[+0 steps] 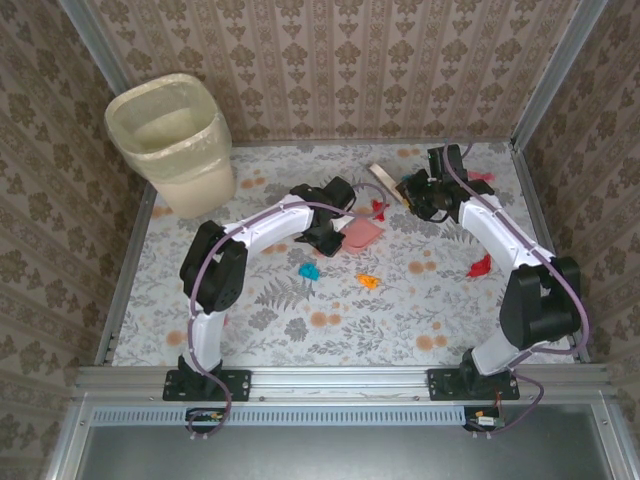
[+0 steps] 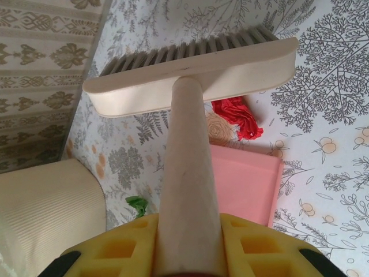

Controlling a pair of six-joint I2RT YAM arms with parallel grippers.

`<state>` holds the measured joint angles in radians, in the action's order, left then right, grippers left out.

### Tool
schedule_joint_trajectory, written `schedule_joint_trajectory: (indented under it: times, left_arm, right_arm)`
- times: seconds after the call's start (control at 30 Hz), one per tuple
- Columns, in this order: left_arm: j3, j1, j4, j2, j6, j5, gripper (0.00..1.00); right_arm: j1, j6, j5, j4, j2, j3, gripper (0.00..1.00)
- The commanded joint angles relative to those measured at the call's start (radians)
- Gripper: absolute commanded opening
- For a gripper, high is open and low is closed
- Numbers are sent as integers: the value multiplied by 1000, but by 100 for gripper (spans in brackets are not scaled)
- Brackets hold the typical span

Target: Sweep away the paper scraps from the table

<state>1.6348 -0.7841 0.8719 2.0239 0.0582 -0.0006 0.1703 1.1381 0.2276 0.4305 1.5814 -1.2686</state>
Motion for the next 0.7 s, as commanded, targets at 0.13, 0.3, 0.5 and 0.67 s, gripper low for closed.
schedule_joint_trajectory:
  times: [0.13, 0.3, 0.5, 0.67]
  left_arm:
    - [3, -2, -13, 27, -13, -22, 0]
    - [22, -1, 1, 61, -7, -40, 0]
    - [25, 6, -8, 66, 2, -33, 0]
    - [10, 27, -32, 53, 14, -7, 0]
  right_arm:
    - [-6, 46, 64, -12, 9, -12, 0]
    - [-6, 77, 119, -35, 11, 17, 0]
    - [0, 113, 165, -60, -2, 57, 0]
    - [12, 140, 181, -84, -36, 106, 0]
